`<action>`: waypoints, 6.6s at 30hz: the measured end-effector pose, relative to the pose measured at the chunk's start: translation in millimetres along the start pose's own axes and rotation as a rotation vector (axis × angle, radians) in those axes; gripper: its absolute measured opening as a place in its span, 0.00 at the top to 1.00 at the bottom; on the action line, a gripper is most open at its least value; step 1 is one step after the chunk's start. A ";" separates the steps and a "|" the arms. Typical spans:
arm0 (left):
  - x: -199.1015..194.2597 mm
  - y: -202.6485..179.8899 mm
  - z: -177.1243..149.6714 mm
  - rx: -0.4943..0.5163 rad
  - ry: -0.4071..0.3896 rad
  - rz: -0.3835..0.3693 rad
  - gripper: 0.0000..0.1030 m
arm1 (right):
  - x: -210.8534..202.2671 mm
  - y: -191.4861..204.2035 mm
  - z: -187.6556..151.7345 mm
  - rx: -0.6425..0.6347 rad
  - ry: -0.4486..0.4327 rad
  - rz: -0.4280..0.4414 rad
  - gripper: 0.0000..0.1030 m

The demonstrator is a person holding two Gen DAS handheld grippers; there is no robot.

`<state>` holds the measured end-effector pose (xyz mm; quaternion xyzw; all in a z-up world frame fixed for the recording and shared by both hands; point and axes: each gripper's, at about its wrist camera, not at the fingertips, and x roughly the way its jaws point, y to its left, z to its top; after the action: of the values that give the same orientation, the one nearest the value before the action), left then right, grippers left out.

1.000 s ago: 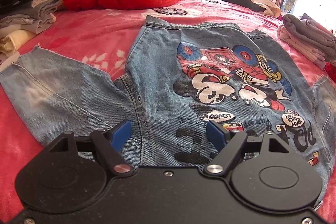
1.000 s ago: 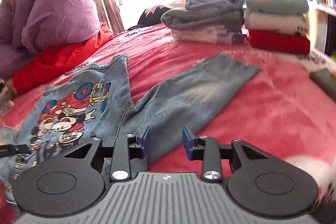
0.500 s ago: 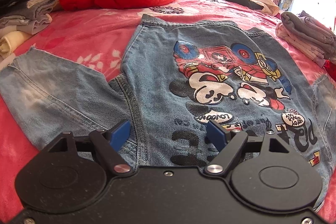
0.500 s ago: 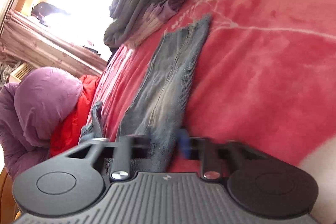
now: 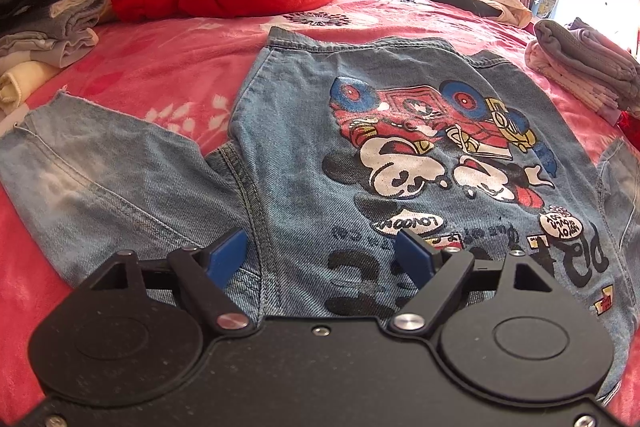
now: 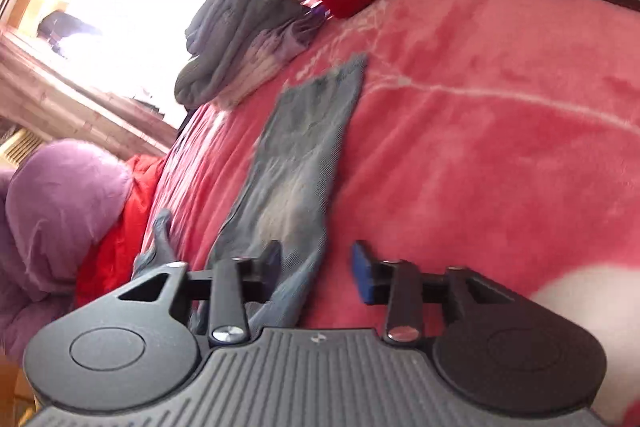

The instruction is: Fold clothes

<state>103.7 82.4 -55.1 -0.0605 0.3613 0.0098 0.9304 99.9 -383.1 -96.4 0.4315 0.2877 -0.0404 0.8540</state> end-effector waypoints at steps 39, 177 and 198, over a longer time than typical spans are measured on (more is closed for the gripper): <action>106.9 -207.1 187.8 0.226 0.057 -0.244 0.60 | 8.9 135.7 -95.0 -0.878 0.149 0.160 0.85; -33.3 -59.1 6.9 0.266 -0.025 -0.130 0.52 | -27.9 193.8 -159.8 -1.199 0.142 0.337 0.61; -13.9 -13.9 10.5 0.303 -0.030 -0.032 0.47 | 31.5 166.1 -137.3 -1.095 0.269 0.246 0.66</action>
<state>101.4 70.2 -36.6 0.0749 0.3438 -0.0587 0.9342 116.1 -169.4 -57.8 -0.0418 0.3204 0.2693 0.9072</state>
